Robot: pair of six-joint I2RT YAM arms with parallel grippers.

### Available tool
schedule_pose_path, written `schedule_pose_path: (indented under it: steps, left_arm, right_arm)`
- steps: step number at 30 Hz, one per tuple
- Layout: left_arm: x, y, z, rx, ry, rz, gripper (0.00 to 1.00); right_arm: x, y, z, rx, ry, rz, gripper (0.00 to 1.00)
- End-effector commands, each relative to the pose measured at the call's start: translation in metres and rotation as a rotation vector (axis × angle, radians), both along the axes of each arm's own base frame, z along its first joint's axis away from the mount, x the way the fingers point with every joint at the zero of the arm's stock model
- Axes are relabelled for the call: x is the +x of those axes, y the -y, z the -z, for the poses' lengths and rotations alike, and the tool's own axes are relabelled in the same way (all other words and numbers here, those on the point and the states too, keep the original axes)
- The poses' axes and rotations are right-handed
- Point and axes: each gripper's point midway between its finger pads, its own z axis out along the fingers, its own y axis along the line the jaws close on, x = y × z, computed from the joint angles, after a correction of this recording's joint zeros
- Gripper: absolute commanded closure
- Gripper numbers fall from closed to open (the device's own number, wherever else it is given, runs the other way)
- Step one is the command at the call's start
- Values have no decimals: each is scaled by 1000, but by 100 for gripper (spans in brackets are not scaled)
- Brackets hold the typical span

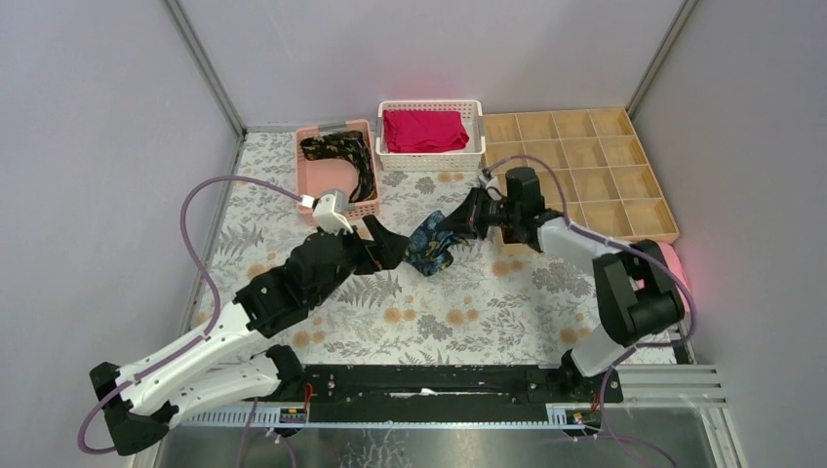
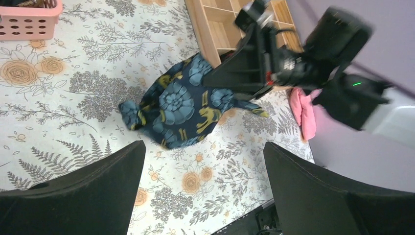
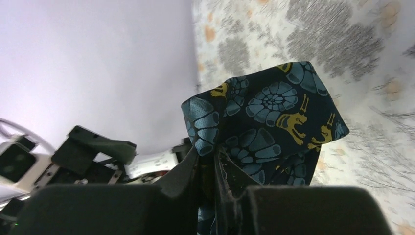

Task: Roll the ties
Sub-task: Roll the tie at the center of the board.

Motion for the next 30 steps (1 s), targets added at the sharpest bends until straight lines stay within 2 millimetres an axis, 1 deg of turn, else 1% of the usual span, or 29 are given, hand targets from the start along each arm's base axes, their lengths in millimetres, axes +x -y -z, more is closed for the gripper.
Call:
schedule_pose_path:
  steps: [1, 2, 3, 4, 6, 7, 8, 9, 10, 11, 13, 15, 16, 17, 19, 23, 25, 26, 27, 28, 29, 30]
  left_arm:
    - [1, -2, 17, 72, -10, 0, 1]
    - [1, 0, 18, 74, -14, 6, 1]
    - [2, 2, 18, 76, -16, 11, 1]
    - [2, 4, 17, 77, -15, 18, 1]
    - [3, 6, 16, 82, -13, 28, 1]
    - [2, 6, 16, 84, -10, 31, 1]
    - [2, 6, 15, 84, -8, 33, 1]
    - [2, 5, 15, 82, -5, 32, 1]
    - [2, 5, 15, 84, -4, 33, 1]
    - [1, 4, 14, 83, 1, 33, 1]
    - [0, 1, 15, 84, 2, 29, 1]
    - [-2, -4, 14, 78, 5, 16, 1]
    - [-3, -9, 14, 76, 3, 4, 1]
    - [-5, -14, 12, 66, 7, -8, 1]
    - [-9, -26, 4, 39, 19, -35, 1]
    - [-20, -60, -22, -35, 51, -126, 1]
    - [-27, -78, -36, -72, 72, -161, 1]
    - [-31, -86, -44, -98, 84, -177, 1]
    - [-35, -94, -50, -119, 94, -189, 1]
    - [-38, -100, -57, -143, 110, -196, 1]
    - [-42, -107, -64, -164, 125, -204, 1]
    - [-45, -115, -69, -185, 139, -217, 1]
  right_arm:
    - [-11, 27, -20, -343, 177, -28, 89]
    - [-13, 31, -21, -394, 194, -33, 89]
    - [-10, 37, -24, -453, 219, -29, 89]
    - [-13, 40, -25, -502, 234, -43, 88]
    - [-16, 47, -22, -586, 249, -63, 89]
    - [-18, 47, -22, -611, 263, -74, 89]
    - [-20, 48, -19, -641, 266, -94, 89]
    - [-19, 52, -14, -711, 279, -99, 89]
    - [-21, 48, -13, -751, 303, -126, 89]
    - [-24, 52, -9, -837, 315, -162, 89]
    - [-23, 53, -5, -988, 360, -202, 89]
    - [-25, 47, -4, -1107, 406, -244, 89]
    - [-27, 42, -4, -1183, 446, -272, 89]
    - [-29, 41, -6, -1245, 472, -287, 89]
    - [-36, 31, 2, -1358, 518, -352, 90]
    - [-46, 16, 11, -1588, 600, -483, 90]
    - [-46, 4, 15, -1680, 642, -548, 90]
    - [-45, -6, 11, -1732, 698, -565, 90]
    - [-46, -9, 20, -1802, 716, -623, 90]
    - [-42, -19, 18, -1848, 751, -633, 90]
    - [-41, -25, 22, -1905, 779, -669, 90]
    - [-39, -34, 34, -1951, 816, -711, 91]
